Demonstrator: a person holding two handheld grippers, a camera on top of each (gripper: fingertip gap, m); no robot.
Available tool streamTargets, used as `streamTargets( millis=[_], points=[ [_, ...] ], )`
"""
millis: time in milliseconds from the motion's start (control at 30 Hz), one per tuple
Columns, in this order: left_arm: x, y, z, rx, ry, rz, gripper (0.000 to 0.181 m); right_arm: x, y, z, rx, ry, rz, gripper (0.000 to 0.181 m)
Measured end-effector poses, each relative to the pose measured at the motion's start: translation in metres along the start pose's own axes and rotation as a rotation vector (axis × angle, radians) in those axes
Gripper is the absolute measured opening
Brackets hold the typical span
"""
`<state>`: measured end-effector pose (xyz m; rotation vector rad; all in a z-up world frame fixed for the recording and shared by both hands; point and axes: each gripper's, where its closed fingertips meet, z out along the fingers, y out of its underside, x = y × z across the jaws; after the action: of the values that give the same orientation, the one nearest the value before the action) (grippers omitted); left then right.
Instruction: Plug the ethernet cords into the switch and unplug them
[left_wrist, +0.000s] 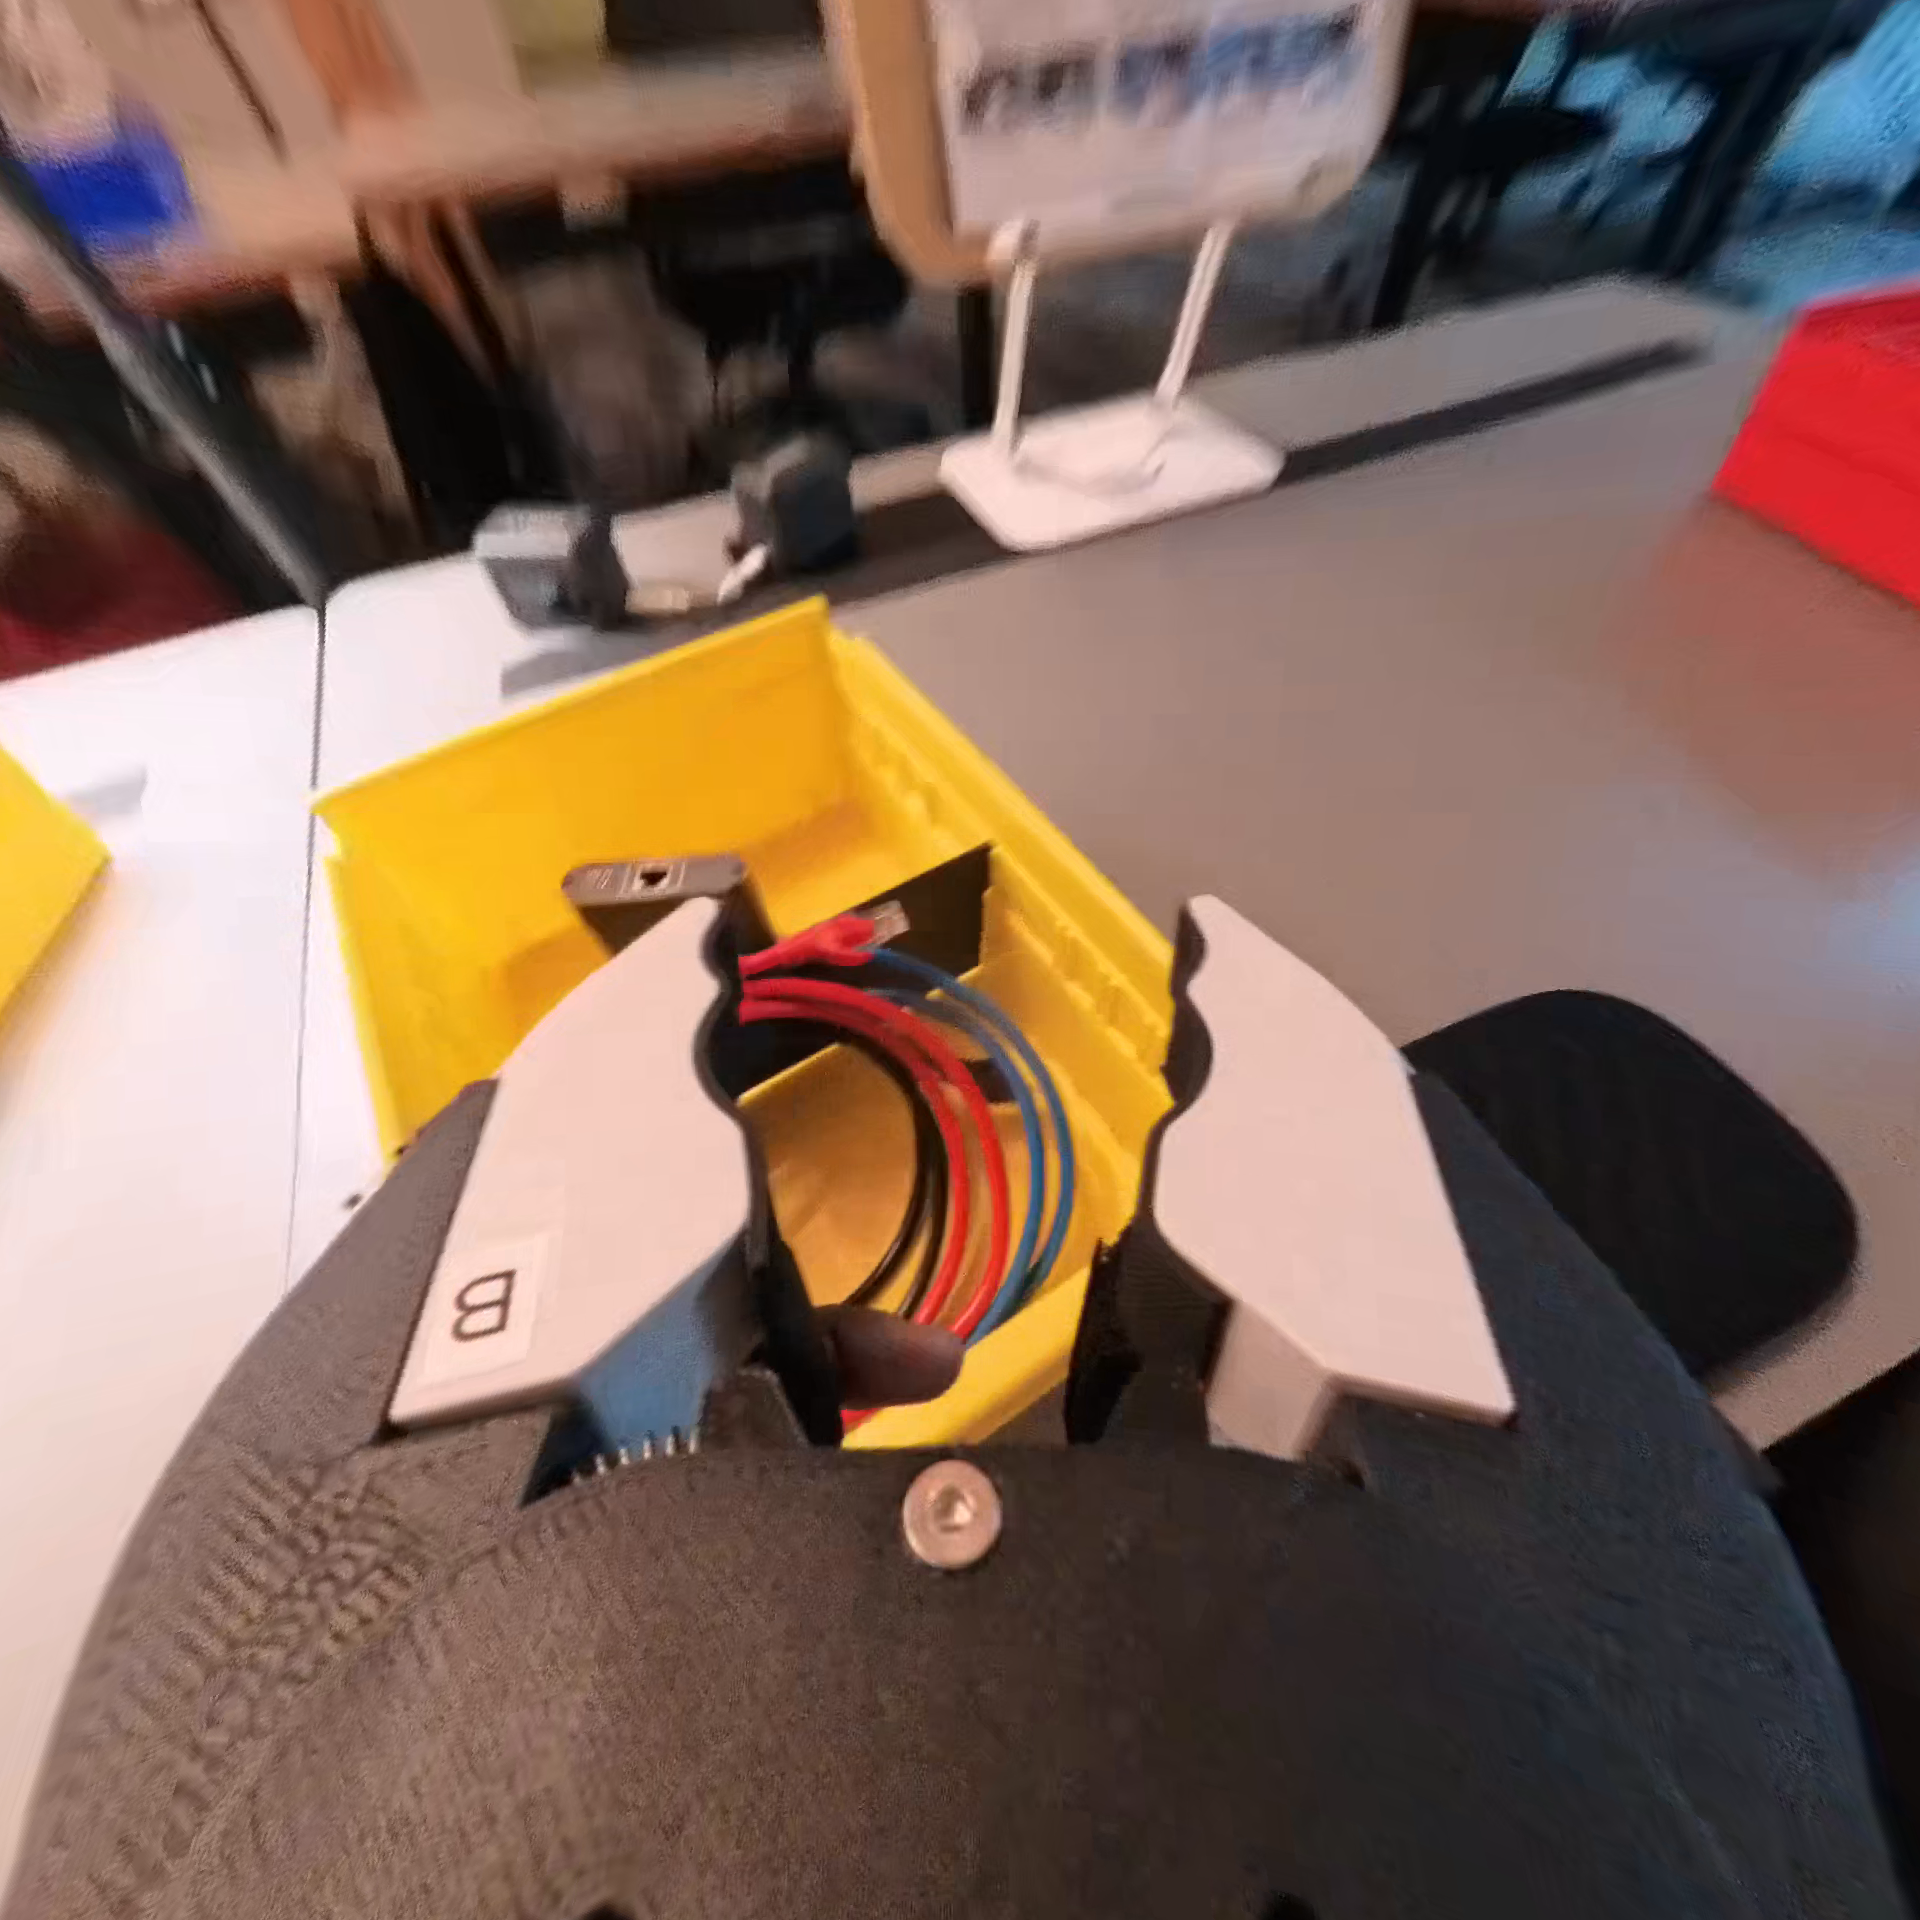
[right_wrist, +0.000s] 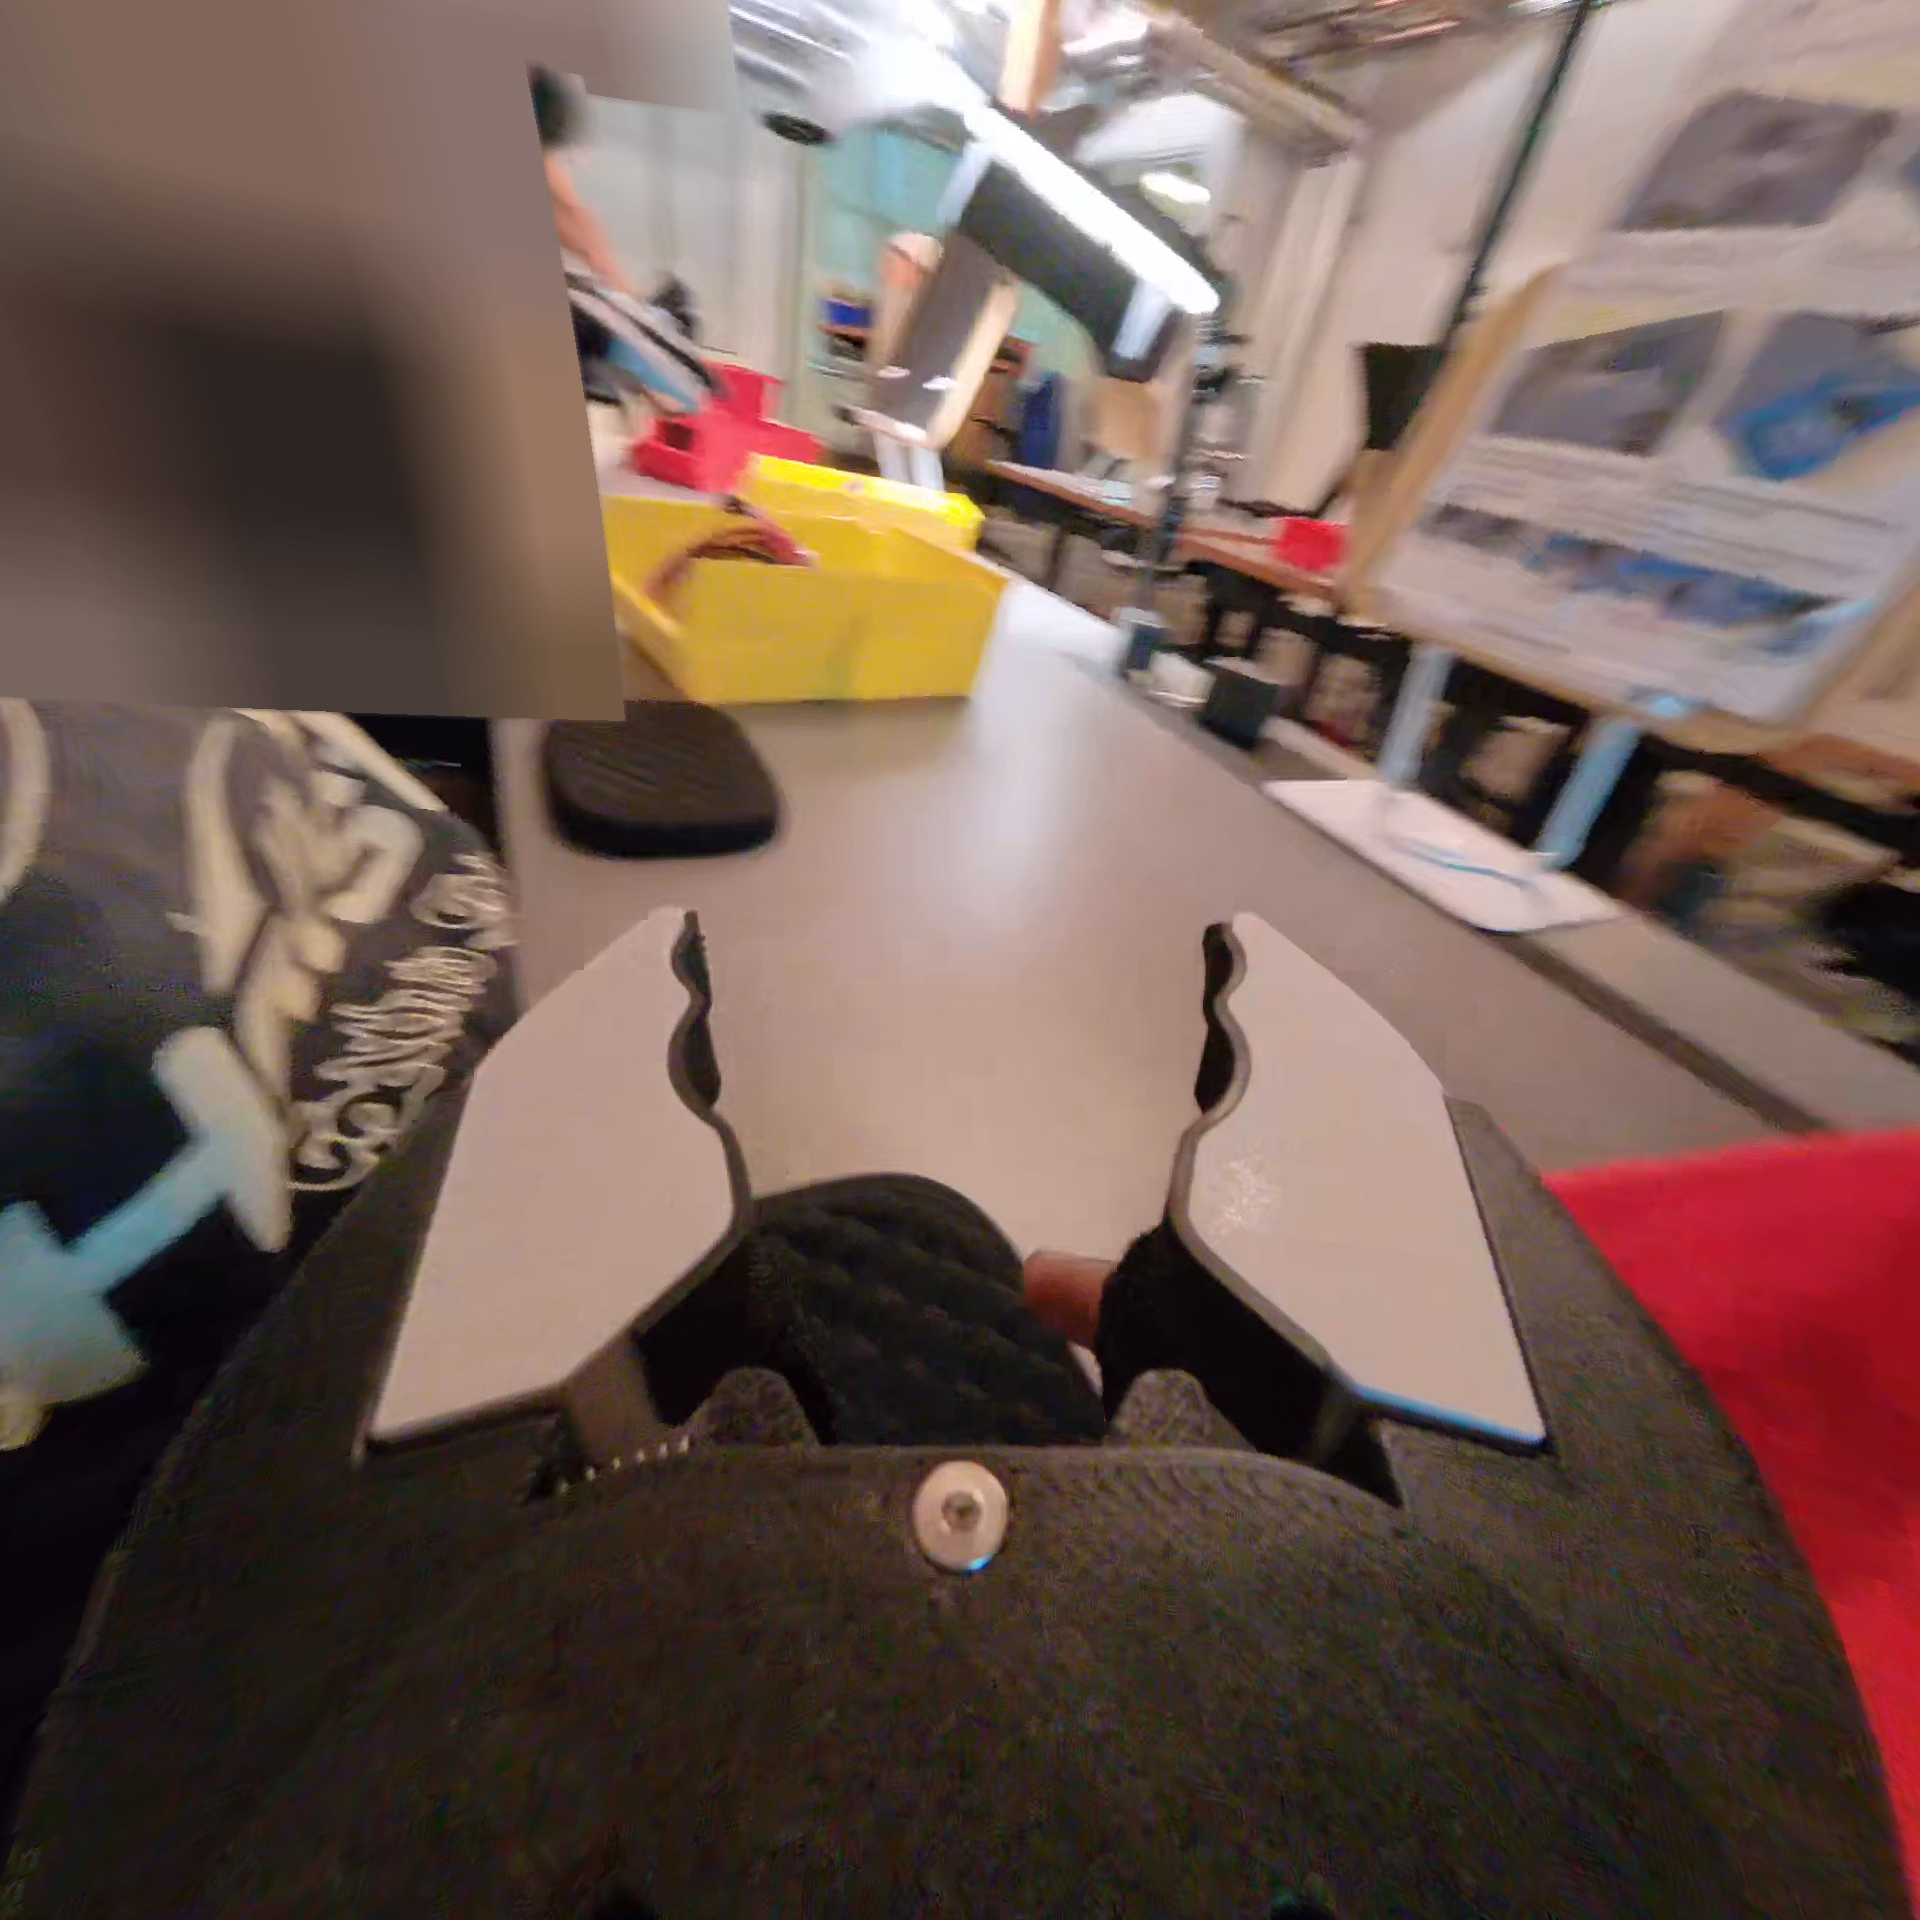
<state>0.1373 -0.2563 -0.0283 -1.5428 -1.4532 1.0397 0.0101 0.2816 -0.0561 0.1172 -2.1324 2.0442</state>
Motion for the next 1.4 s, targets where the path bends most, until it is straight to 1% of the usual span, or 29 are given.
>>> streamTargets(
  millis=[67, 100, 133, 200, 233, 267, 333, 400, 533, 667, 800, 900, 1100, 1167, 1233, 1333, 1400],
  points=[
    [-0.024, 0.002, 0.024, -0.200, -0.051, 0.032, 0.099, -0.017, 0.014, 0.023, -0.007, -0.119, 0.060, 0.094],
    [-0.038, 0.007, 0.038, -0.313, -0.071, 0.034, 0.111, -0.023, 0.024, 0.035, -0.029, -0.153, 0.068, 0.094],
    [-0.052, 0.013, 0.052, -0.428, -0.080, 0.029, 0.119, -0.028, 0.034, 0.046, -0.055, -0.180, 0.069, 0.094],
    [-0.077, 0.028, 0.080, -0.638, -0.085, 0.026, 0.123, -0.036, 0.050, 0.064, -0.091, -0.227, 0.087, 0.094],
    [-0.087, 0.034, 0.093, -0.721, -0.078, 0.014, 0.122, -0.039, 0.057, 0.069, -0.127, -0.246, 0.098, 0.091],
    [-0.095, 0.042, 0.105, -0.801, -0.059, 0.003, 0.121, -0.040, 0.062, 0.072, -0.168, -0.256, 0.107, 0.093],
    [-0.109, 0.057, 0.126, -0.917, -0.044, -0.043, 0.120, -0.039, 0.060, 0.072, -0.170, -0.253, 0.105, 0.092],
    [-0.119, 0.070, 0.145, -0.991, -0.036, -0.097, 0.121, -0.035, 0.055, 0.069, -0.115, -0.226, 0.107, 0.083],
    [-0.134, 0.099, 0.157, -1.134, -0.083, -0.116, 0.124, -0.028, 0.048, 0.064, -0.053, -0.189, 0.126, 0.077],
    [-0.127, 0.106, 0.167, -1.131, -0.041, -0.126, 0.113, -0.028, 0.052, 0.067, -0.078, -0.184, 0.124, 0.077],
    [-0.128, 0.114, 0.169, -1.161, -0.056, -0.100, 0.108, -0.029, 0.055, 0.069, -0.096, -0.185, 0.112, 0.076],
    [-0.123, 0.117, 0.171, -1.150, -0.026, -0.111, 0.097, -0.027, 0.055, 0.069, -0.090, -0.183, 0.117, 0.075],
    [-0.122, 0.117, 0.170, -1.147, -0.029, -0.091, 0.094, -0.024, 0.054, 0.067, -0.076, -0.170, 0.123, 0.072],
    [-0.124, 0.110, 0.167, -1.122, -0.044, -0.053, 0.094, -0.024, 0.056, 0.068, -0.083, -0.170, 0.128, 0.072],
    [-0.123, 0.095, 0.165, -1.066, -0.047, -0.024, 0.094, -0.024, 0.058, 0.069, -0.098, -0.174, 0.130, 0.072],
    [-0.117, 0.061, 0.160, -0.938, -0.053, 0.032, 0.094, -0.025, 0.061, 0.071, -0.118, -0.174, 0.120, 0.071],
    [-0.108, 0.033, 0.155, -0.814, -0.052, 0.066, 0.094, -0.026, 0.062, 0.071, -0.124, -0.171, 0.108, 0.071]
  ],
)
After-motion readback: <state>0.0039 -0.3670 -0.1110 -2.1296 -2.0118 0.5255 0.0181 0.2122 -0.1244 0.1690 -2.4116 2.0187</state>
